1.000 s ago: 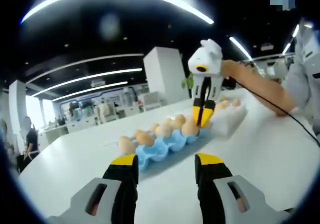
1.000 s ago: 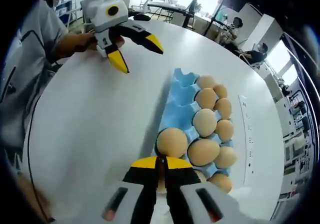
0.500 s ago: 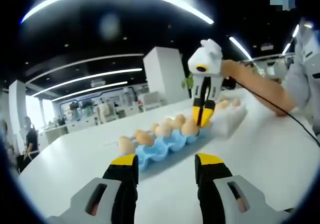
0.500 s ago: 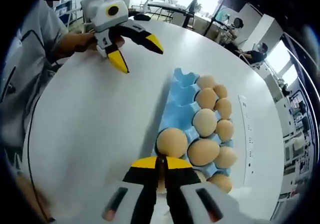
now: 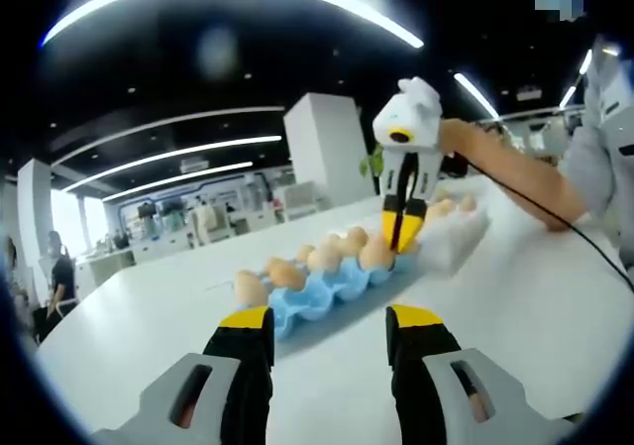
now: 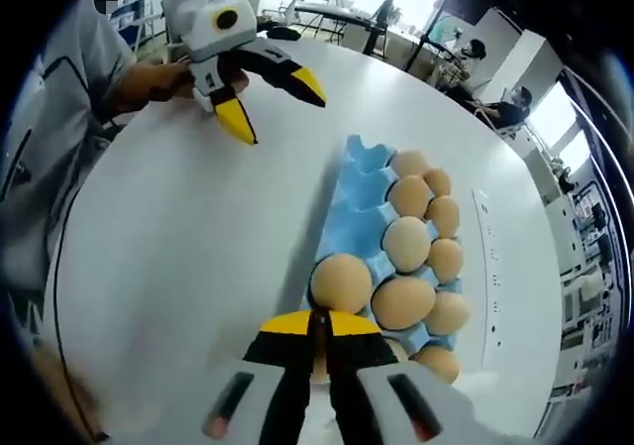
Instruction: Pick up the eggs on the table and place them into the egg tray on the table
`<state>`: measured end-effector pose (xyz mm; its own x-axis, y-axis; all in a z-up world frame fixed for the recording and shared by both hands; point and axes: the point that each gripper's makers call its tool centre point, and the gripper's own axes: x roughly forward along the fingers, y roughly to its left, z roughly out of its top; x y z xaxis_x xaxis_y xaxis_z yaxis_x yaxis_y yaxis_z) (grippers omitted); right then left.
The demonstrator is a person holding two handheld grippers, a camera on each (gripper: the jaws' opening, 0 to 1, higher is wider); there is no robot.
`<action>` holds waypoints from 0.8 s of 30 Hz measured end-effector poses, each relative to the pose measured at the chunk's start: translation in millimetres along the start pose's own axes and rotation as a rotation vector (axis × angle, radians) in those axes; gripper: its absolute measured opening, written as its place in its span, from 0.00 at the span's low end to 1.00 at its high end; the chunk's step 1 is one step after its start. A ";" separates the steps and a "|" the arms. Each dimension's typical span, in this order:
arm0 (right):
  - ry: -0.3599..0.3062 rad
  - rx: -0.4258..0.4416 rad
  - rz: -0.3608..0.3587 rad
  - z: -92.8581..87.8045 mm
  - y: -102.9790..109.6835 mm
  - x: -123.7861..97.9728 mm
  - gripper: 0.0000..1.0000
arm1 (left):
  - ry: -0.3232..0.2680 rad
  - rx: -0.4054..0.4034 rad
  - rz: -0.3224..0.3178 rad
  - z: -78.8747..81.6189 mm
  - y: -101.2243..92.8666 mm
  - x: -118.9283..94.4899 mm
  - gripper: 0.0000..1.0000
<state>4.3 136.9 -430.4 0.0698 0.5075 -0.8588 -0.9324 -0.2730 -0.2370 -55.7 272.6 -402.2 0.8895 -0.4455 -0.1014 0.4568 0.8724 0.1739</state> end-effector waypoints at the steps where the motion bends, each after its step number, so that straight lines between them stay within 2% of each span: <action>1: 0.000 0.000 0.000 0.1 -0.1 0.1 0.05 | 0.000 0.000 0.000 0.0 0.0 -0.1 0.46; 14: -0.004 -0.007 -0.007 0.4 -1.2 -0.3 0.07 | 0.002 -0.001 0.001 -0.8 -0.1 -0.2 0.46; 24: -0.011 0.018 -0.025 0.1 -6.0 -0.4 0.13 | 0.003 0.000 0.002 -1.0 0.0 -0.3 0.46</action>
<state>9.8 138.4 -428.5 0.0889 0.5229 -0.8478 -0.9367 -0.2454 -0.2496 -55.9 273.0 -403.1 0.8902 -0.4436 -0.1039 0.4554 0.8732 0.1736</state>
